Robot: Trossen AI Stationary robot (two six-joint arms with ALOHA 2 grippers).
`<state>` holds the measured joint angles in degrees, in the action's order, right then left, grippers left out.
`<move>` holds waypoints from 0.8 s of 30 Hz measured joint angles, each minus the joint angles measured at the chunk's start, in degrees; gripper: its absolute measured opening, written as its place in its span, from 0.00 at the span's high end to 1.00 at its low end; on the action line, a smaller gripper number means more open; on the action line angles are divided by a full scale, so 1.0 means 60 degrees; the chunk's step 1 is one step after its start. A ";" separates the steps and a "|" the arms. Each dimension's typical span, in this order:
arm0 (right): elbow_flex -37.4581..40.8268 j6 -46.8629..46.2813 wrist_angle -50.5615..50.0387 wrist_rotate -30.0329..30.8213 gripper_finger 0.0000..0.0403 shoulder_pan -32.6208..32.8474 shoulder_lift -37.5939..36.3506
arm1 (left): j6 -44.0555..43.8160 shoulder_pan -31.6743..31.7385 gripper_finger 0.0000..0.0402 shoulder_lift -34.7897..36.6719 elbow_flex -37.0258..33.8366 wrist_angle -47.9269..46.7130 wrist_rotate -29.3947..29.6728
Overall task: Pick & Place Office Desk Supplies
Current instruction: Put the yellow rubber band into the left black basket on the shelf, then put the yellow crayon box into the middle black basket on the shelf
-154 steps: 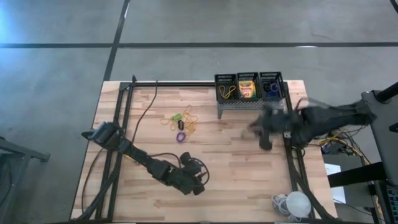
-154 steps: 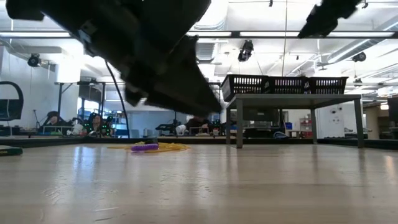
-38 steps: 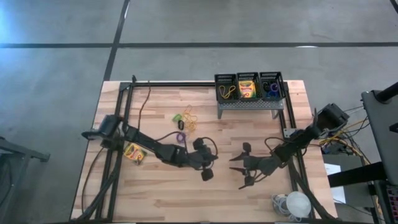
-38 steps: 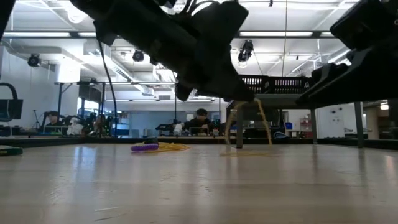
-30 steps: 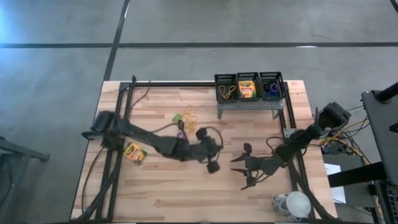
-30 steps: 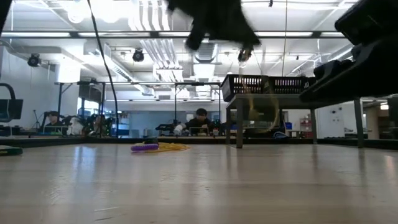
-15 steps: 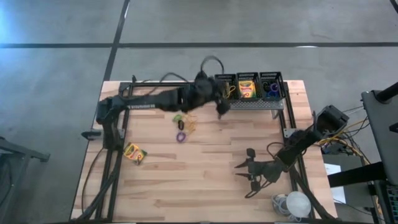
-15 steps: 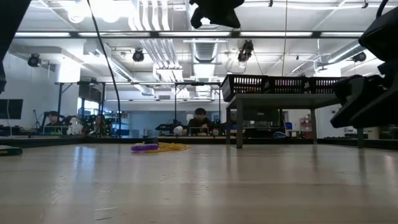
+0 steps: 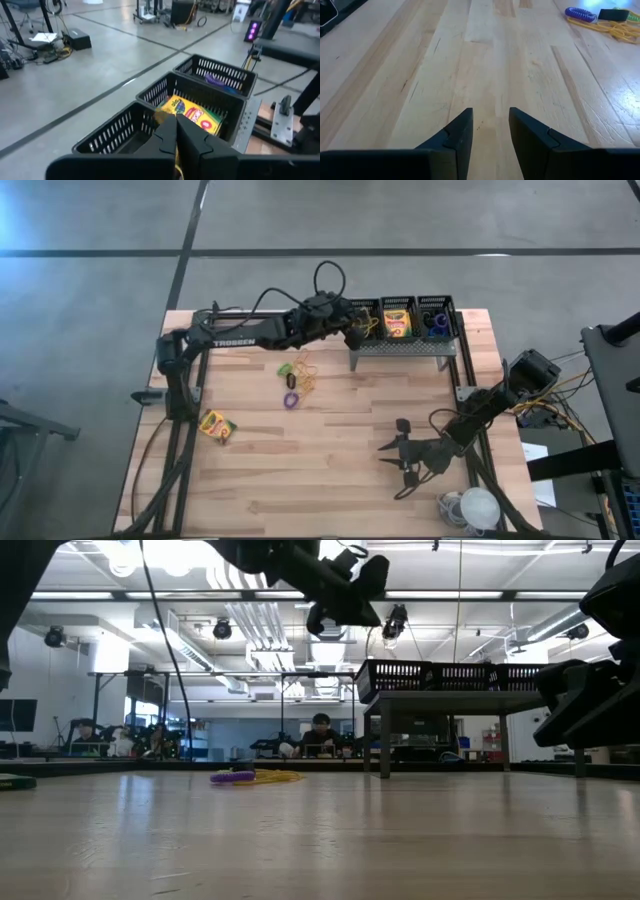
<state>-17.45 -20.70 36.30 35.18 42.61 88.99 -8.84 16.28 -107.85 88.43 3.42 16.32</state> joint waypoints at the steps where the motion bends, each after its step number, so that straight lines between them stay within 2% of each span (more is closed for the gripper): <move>1: 0.0000 0.0016 0.0004 0.0000 0.69 0.0000 -0.0004 | -0.0007 -0.0002 0.96 0.0000 -0.0092 0.0169 -0.0025; 4: 0.0000 0.0027 0.0009 0.0004 0.69 0.0000 -0.0004 | -0.0036 0.0035 0.88 0.0004 -0.0242 0.0212 -0.0287; 11: 0.0000 0.0063 0.0009 0.0175 0.71 0.0000 -0.0007 | -0.0357 0.0079 0.62 0.0004 -0.0296 0.0244 -0.0921; 14: 0.0000 0.0063 0.0006 0.0175 0.70 0.0000 -0.0007 | -0.0351 0.0056 0.55 0.0042 -0.0110 -0.0202 -0.1086; 17: 0.0000 0.0060 0.0006 0.0171 0.70 0.0000 0.0000 | -0.0103 -0.0127 0.52 0.0258 0.0510 -0.1405 -0.1229; 20: -0.0004 0.0052 -0.0026 0.0171 0.69 0.0000 0.0000 | 0.0194 -0.0555 0.53 0.0518 0.1336 -0.3288 -0.1143; 24: 0.0000 -0.0031 -0.0100 0.0153 0.71 0.0000 0.0000 | 0.0001 -0.1411 0.57 0.0717 0.2105 -0.6142 -0.0426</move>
<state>-17.45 -20.88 35.70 36.10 42.61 88.99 -8.84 7.81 -103.55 101.06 -33.43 13.77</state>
